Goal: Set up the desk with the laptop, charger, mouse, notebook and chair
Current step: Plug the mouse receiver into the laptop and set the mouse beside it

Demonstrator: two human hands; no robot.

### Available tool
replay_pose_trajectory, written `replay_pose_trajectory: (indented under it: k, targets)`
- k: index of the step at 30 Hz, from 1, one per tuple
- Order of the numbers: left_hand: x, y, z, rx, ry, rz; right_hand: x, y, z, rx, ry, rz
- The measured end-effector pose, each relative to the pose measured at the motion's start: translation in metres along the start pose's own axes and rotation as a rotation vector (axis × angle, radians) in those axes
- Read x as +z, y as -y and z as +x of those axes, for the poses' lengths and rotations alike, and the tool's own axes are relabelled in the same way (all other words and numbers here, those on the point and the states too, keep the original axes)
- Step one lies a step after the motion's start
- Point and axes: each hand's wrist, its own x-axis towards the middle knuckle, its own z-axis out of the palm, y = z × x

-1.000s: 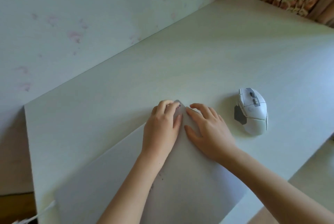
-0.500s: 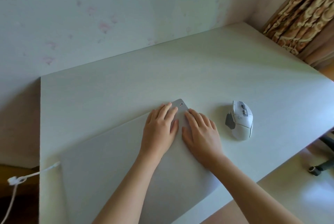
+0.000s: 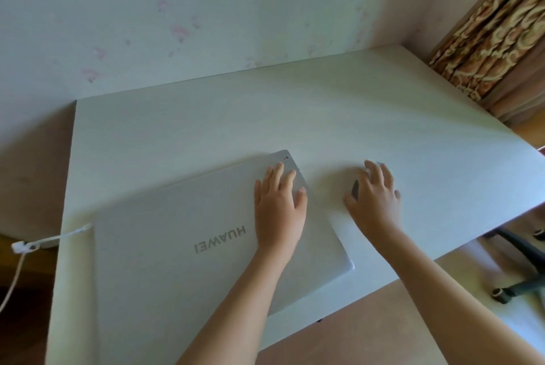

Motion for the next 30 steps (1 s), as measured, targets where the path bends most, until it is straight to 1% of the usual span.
replay_pose_trajectory:
  k: [2,6,8,11,15,18,19,21,23,25,28,30]
  targets:
    - [0.006,-0.012,0.004,-0.038,-0.002,-0.066,0.003,-0.011,0.001,-0.059,-0.028,0.049]
    - [0.021,-0.019,0.006,0.101,0.036,0.084,0.002,-0.024,0.005,-0.181,-0.065,0.237]
    - [0.023,-0.016,0.005,0.122,0.015,0.128,0.001,-0.025,0.005,-0.207,-0.058,0.322]
    - [0.023,-0.017,0.006,0.124,0.012,0.132,0.002,-0.022,0.005,-0.141,-0.026,0.441]
    - [0.019,-0.018,0.005,0.107,0.029,0.089,0.004,-0.013,0.008,-0.019,-0.027,0.565]
    - [0.013,-0.022,0.006,0.055,0.053,-0.003,0.003,-0.004,0.009,-0.037,-0.051,0.635]
    - [0.010,-0.024,0.006,0.033,0.054,-0.046,0.002,0.000,0.009,-0.035,-0.034,0.699]
    - [0.003,-0.028,0.004,-0.011,0.067,-0.133,-0.002,0.010,0.006,0.031,0.035,0.975]
    - [-0.003,-0.029,0.002,-0.050,0.080,-0.221,-0.008,0.017,0.003,0.149,0.126,1.306]
    - [-0.006,-0.029,0.000,-0.083,0.090,-0.313,-0.013,0.021,0.002,0.250,0.220,1.552]
    - [-0.008,-0.030,-0.002,-0.035,0.094,-0.342,-0.014,0.022,-0.001,0.382,0.393,1.903]
    - [-0.007,-0.031,-0.003,0.028,0.084,-0.312,-0.015,0.020,-0.002,0.416,0.490,2.069]
